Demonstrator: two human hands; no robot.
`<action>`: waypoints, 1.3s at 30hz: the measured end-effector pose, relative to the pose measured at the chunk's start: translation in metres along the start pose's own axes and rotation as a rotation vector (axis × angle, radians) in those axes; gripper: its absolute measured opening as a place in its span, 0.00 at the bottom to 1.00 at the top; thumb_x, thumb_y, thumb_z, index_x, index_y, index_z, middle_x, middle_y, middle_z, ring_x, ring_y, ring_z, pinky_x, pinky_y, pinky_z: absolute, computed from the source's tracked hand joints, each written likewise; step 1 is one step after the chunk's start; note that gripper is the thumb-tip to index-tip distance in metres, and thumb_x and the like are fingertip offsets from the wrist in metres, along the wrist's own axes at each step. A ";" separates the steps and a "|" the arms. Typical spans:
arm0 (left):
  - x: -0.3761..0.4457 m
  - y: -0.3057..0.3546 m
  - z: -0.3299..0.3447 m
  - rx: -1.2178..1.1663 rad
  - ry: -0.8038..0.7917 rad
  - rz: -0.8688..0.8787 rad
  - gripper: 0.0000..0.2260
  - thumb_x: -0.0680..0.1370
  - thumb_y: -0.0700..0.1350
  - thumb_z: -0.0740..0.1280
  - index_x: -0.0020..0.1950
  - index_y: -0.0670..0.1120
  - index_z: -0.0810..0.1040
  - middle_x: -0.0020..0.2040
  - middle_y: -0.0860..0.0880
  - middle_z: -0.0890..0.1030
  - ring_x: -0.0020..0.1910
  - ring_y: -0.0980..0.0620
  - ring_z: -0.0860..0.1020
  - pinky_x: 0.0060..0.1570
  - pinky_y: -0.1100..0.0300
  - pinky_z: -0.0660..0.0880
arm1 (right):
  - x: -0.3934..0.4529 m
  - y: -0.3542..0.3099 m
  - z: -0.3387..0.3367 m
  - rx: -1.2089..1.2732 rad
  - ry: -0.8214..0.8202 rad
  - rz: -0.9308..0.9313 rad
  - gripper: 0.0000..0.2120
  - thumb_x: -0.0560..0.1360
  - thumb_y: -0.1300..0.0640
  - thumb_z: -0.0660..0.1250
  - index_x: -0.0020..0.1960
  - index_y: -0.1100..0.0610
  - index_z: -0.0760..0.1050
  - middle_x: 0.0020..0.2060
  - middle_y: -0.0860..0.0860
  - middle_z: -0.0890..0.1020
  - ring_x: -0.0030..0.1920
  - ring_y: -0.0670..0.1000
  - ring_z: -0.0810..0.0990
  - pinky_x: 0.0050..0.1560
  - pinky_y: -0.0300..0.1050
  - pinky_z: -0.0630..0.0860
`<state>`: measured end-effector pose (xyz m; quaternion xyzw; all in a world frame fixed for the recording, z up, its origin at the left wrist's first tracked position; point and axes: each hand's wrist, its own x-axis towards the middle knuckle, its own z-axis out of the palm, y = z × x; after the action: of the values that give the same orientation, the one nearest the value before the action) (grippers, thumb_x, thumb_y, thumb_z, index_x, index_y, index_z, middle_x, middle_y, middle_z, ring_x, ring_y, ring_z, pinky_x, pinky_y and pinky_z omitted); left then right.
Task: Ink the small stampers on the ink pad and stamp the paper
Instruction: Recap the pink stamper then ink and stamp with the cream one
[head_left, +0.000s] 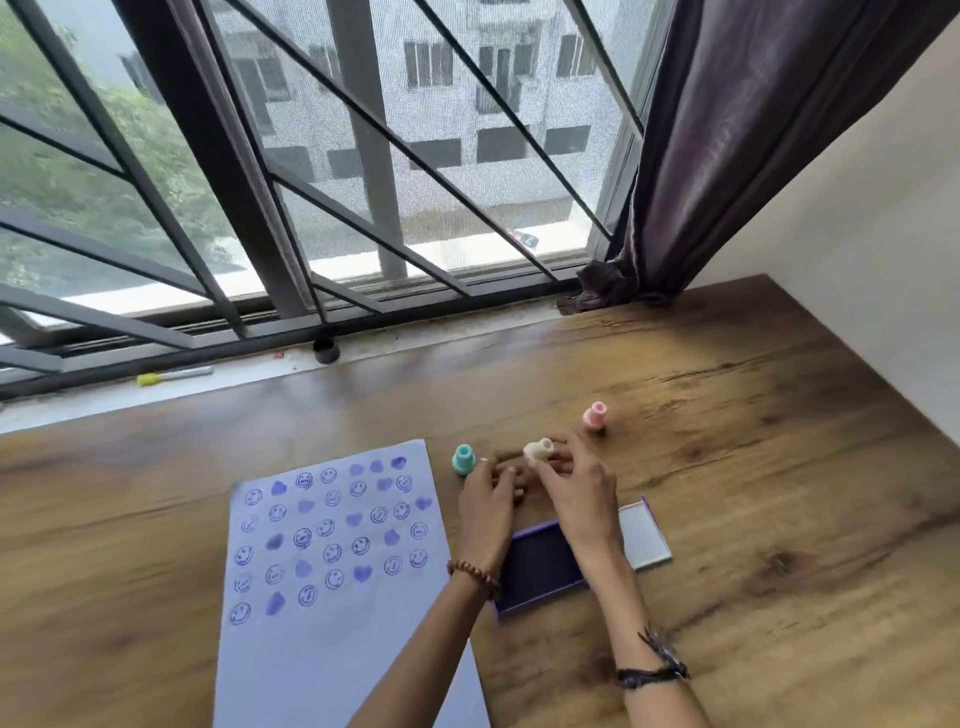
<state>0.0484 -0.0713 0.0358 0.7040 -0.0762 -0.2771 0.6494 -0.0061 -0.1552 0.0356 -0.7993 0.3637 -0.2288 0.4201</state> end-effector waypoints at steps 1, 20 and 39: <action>-0.007 -0.001 -0.004 -0.054 -0.003 0.014 0.10 0.77 0.36 0.60 0.47 0.48 0.79 0.48 0.44 0.83 0.46 0.49 0.80 0.50 0.56 0.77 | -0.008 -0.001 -0.005 0.098 -0.013 0.023 0.10 0.69 0.59 0.71 0.45 0.47 0.75 0.42 0.47 0.84 0.44 0.46 0.82 0.45 0.37 0.78; -0.085 -0.007 -0.068 -0.277 -0.199 0.032 0.12 0.71 0.38 0.70 0.52 0.48 0.79 0.49 0.45 0.81 0.46 0.54 0.80 0.40 0.68 0.77 | -0.111 -0.018 -0.026 0.040 -0.348 -0.099 0.06 0.77 0.44 0.56 0.48 0.45 0.64 0.39 0.49 0.76 0.37 0.47 0.75 0.38 0.46 0.72; -0.103 0.000 -0.072 -0.276 -0.201 0.009 0.09 0.74 0.43 0.66 0.50 0.39 0.82 0.46 0.45 0.84 0.50 0.48 0.80 0.58 0.52 0.74 | -0.131 -0.037 -0.015 0.092 -0.215 -0.177 0.10 0.79 0.47 0.54 0.44 0.53 0.63 0.33 0.44 0.72 0.34 0.38 0.72 0.31 0.34 0.66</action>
<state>-0.0025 0.0395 0.0663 0.5766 -0.1050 -0.3510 0.7303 -0.0845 -0.0472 0.0670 -0.8279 0.2339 -0.1944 0.4712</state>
